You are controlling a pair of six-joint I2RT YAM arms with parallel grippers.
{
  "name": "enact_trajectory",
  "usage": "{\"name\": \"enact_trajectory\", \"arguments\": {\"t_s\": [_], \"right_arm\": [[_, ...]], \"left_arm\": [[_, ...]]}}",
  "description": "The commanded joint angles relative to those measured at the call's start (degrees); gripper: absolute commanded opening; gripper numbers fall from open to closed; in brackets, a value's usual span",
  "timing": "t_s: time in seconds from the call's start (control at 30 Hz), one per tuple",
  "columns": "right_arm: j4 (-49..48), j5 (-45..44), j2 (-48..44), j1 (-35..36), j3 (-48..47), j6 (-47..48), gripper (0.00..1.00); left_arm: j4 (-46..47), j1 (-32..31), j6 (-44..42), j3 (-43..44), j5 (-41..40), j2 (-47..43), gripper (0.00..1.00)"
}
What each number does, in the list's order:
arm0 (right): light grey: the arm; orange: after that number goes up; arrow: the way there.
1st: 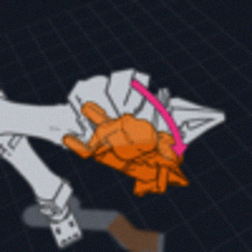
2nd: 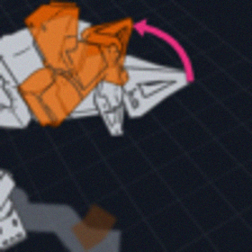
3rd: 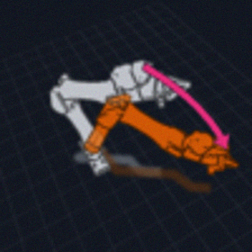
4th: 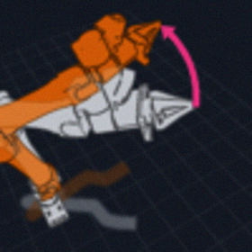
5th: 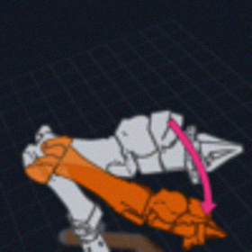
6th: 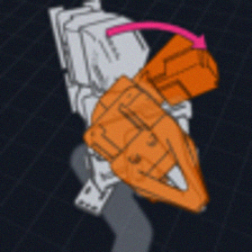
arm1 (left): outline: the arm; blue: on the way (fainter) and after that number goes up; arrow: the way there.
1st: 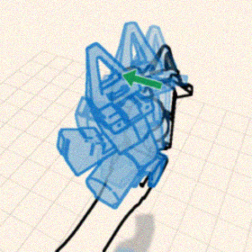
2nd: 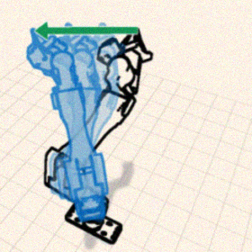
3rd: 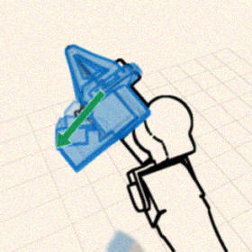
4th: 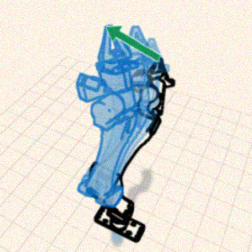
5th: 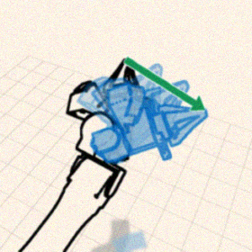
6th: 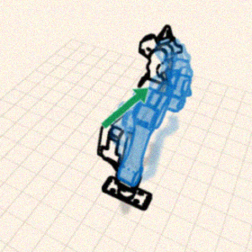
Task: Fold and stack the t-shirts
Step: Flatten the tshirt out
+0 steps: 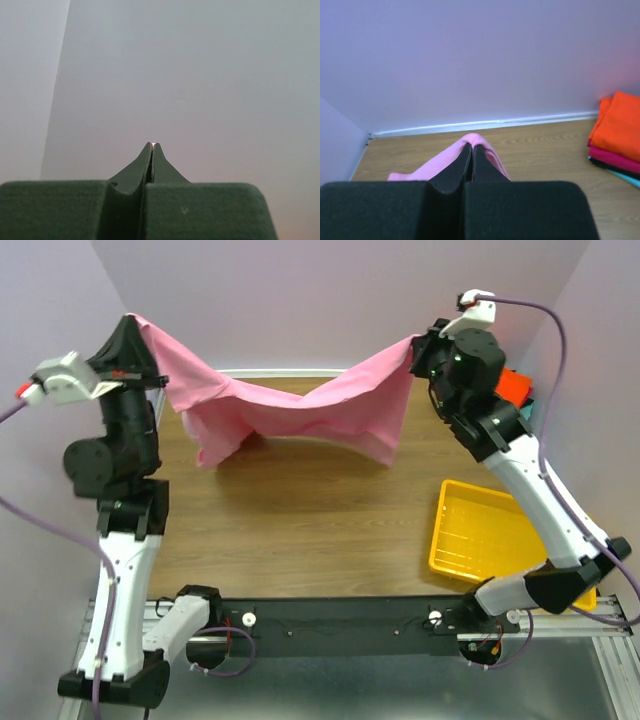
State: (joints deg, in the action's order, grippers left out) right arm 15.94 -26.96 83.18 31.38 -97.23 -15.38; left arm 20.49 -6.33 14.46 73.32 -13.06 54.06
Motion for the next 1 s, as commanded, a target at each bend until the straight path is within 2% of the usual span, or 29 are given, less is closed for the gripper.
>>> {"name": "enact_trajectory", "arguments": {"t_s": [0.0,0.23,0.4,0.5,0.6,0.8,0.9,0.97], "right_arm": [[-0.39,6.37,-6.52,-0.09,-1.3,4.21,0.02],[-0.56,11.14,-14.96,-0.09,1.69,4.48,0.02],[-1.35,10.53,-13.66,-0.09,0.99,5.18,0.02],[-1.62,5.27,-8.75,-0.17,-0.41,6.14,0.02],[-1.97,3.67,-3.4,-2.01,-1.9,6.15,0.02],[-2.85,8.58,5.84,-9.13,-5.51,3.34,0.02],[-2.85,10.43,12.08,-11.51,-10.77,4.03,0.02],[-2.85,11.05,15.51,-12.3,-15.26,4.56,0.02]], "left_arm": [[-3.52,0.35,-2.77,3.49,5.58,-5.36,0.0],[-7.22,0.35,-3.21,6.57,7.26,-10.64,0.0],[-5.29,0.35,-2.25,6.31,8.31,-6.88,0.0],[-4.76,0.35,-2.33,7.71,7.97,0.5,0.0],[-4.76,0.44,-1.89,10.7,7.17,10.93,0.0],[-5.2,0.7,-1.45,19.48,8.14,23.88,0.0],[-6.78,1.58,-1.36,26.07,9.71,31.95,0.0],[-8.18,1.76,-1.01,31.25,10.68,34.17,0.0]]}}
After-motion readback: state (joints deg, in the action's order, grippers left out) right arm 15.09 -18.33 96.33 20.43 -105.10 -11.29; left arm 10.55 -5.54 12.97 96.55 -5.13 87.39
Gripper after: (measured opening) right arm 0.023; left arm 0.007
